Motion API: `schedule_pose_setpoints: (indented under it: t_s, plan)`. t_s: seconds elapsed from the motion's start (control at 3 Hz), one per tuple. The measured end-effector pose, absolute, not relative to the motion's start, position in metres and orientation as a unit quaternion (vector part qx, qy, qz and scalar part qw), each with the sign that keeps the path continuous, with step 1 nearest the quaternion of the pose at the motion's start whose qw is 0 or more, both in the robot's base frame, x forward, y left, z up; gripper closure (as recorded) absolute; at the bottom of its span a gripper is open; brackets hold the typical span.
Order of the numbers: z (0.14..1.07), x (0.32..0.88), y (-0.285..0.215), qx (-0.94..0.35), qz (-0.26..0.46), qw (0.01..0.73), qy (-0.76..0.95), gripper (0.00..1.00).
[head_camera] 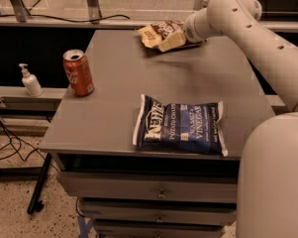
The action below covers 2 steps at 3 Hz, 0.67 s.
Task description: Move brown chip bag near blue chip bag
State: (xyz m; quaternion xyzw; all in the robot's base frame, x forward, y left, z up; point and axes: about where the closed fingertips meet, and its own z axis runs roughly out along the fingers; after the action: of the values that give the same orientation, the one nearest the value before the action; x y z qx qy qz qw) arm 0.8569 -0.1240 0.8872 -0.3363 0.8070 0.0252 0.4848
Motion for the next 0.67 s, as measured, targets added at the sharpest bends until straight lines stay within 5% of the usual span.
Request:
schedule_pose_setpoints:
  t_s: [0.33, 0.67]
  plan:
    - [0.873, 0.877, -0.123, -0.342, 0.034, 0.494, 0.799, 0.0]
    - [0.859, 0.886, -0.12, -0.354, 0.042, 0.496, 0.791, 0.18]
